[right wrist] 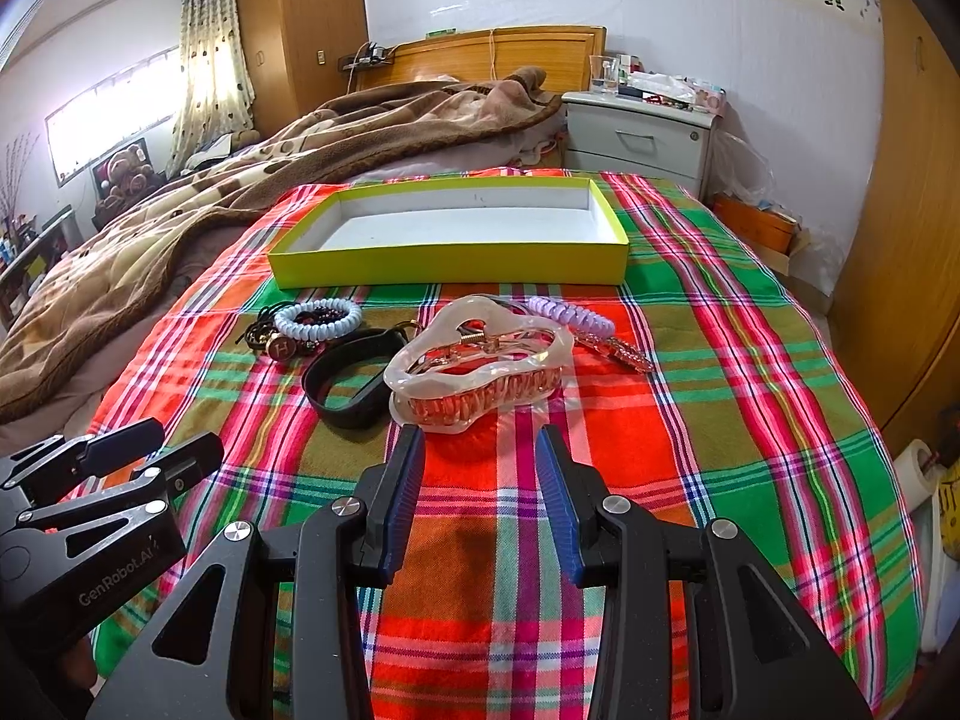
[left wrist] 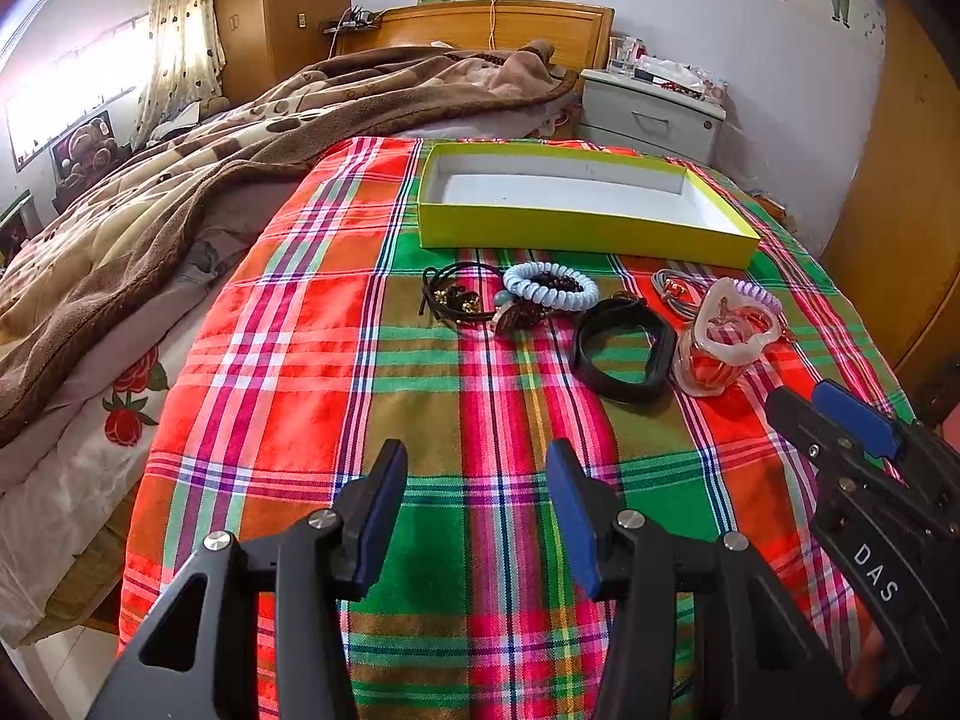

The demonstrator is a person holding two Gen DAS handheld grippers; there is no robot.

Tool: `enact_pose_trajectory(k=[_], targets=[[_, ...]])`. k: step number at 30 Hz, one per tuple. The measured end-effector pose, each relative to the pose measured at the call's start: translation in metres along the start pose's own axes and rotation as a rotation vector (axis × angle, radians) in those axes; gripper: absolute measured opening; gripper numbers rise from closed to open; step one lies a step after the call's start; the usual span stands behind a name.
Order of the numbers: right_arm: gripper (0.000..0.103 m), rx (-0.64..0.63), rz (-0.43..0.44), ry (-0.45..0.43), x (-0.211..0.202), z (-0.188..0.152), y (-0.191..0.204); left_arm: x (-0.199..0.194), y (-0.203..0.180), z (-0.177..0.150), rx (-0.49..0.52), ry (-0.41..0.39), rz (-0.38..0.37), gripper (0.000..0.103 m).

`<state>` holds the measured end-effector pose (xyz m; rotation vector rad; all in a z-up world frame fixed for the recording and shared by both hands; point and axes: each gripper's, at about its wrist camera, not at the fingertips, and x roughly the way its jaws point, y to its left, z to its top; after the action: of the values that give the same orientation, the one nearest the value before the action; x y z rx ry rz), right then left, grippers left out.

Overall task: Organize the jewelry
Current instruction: 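Grasp the clear hair claw clip with the right tool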

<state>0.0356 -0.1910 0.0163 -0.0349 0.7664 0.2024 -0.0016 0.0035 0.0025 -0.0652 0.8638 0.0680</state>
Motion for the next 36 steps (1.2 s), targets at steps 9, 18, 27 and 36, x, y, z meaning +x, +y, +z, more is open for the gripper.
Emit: enact_pose_trajectory(k=[9,18,27,36], targets=[[0.039,0.023,0.002,0.009,0.005,0.009,-0.006,0.004,0.001,0.006,0.006,0.015,-0.007,0.050],[0.052,0.175,0.043,0.031,0.013,0.029,-0.029,0.010,0.015,0.017,-0.022,0.035,-0.039,0.050],[0.056,0.277,0.059,0.134,0.047,0.041,-0.036,0.022,0.036,0.035,-0.092,0.058,-0.128,0.050],[0.055,0.242,0.012,0.194,0.056,0.046,-0.042,0.032,0.044,0.048,-0.108,0.090,-0.171,0.050]])
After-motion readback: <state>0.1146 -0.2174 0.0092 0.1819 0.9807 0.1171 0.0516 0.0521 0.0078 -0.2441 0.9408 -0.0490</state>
